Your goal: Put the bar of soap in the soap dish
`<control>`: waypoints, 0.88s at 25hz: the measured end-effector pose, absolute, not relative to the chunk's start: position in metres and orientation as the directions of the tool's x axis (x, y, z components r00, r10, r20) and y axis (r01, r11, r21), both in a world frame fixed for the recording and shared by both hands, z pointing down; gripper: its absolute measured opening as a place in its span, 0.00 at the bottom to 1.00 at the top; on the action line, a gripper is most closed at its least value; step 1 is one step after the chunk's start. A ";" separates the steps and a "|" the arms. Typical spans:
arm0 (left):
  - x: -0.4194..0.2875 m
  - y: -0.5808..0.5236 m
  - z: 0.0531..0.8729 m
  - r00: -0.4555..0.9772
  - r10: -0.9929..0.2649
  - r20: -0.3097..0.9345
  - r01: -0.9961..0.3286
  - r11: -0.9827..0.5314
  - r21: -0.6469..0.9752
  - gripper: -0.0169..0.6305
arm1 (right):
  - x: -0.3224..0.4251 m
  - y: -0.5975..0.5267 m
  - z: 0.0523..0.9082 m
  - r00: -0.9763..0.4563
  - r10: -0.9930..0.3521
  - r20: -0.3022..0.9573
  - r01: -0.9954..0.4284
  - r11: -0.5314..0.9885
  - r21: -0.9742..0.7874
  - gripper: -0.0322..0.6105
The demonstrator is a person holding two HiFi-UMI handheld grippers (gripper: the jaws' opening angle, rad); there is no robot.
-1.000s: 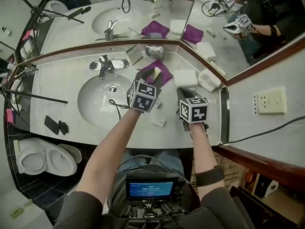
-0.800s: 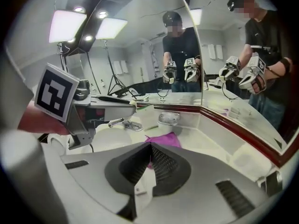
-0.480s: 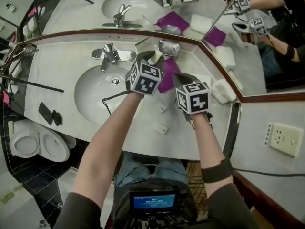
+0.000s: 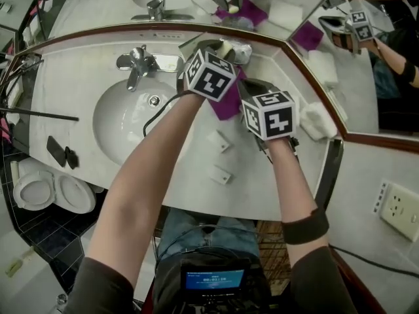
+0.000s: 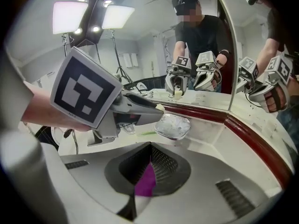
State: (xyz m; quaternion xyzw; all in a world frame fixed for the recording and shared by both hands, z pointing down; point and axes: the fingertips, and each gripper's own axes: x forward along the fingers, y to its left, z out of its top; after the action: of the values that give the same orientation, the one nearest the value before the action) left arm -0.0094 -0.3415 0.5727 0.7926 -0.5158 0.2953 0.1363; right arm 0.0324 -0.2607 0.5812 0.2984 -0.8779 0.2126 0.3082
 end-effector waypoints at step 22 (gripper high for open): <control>-0.011 -0.350 0.587 0.282 -0.736 0.615 -0.898 -0.429 -0.102 0.31 | 0.046 -0.264 0.596 -0.623 -0.398 0.673 -0.686 0.692 -0.226 0.05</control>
State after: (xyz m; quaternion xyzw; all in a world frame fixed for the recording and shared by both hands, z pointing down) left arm -0.0113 -0.3496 0.5875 0.7894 -0.5175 0.3019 0.1335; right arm 0.0456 -0.2645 0.5964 0.3119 -0.8687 0.2386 0.3018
